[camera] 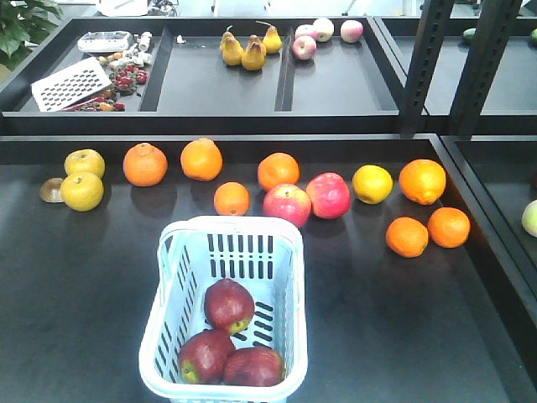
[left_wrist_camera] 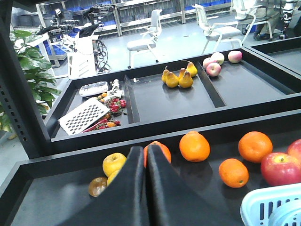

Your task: Pick three apples into basket with both arms

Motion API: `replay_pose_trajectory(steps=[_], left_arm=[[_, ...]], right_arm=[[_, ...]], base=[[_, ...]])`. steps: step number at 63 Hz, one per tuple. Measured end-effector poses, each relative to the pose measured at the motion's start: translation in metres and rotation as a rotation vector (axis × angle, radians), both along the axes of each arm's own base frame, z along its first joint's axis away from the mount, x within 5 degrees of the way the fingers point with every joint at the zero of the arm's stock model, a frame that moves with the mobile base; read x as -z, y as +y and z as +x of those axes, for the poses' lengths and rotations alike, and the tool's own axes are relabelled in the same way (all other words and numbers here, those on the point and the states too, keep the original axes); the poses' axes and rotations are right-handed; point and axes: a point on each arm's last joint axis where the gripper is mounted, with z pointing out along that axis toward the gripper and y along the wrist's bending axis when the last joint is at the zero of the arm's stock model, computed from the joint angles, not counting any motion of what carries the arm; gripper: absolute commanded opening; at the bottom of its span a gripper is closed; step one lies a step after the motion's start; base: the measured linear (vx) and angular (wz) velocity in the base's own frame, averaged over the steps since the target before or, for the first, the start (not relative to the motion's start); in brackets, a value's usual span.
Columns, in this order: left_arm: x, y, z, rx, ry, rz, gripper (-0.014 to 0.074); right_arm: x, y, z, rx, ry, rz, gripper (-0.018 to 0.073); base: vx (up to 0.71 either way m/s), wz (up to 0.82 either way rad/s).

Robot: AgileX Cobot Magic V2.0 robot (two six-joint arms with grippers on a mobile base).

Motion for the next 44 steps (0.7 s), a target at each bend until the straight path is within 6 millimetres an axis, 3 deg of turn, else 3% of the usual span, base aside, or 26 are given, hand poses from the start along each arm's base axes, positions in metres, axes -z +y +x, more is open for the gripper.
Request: replay_pose_trajectory(steps=[16,25,44], left_arm=[[0.0,0.0,-0.001,0.001,0.002,-0.01,-0.0006],[0.0,0.001,-0.011,0.024,-0.009,-0.021,-0.0006],[0.055,0.001,-0.042,0.14,-0.167,0.045,-0.0006]], right_arm=[[0.0,0.0,0.0,0.0,0.0,0.0,-0.0008],[0.0,0.0,0.0,0.0,0.0,0.0,-0.0008],[0.0,0.0,0.0,0.0,0.0,0.0,-0.0008]], base=[[0.0,0.0],[0.0,0.0],[0.0,0.0]])
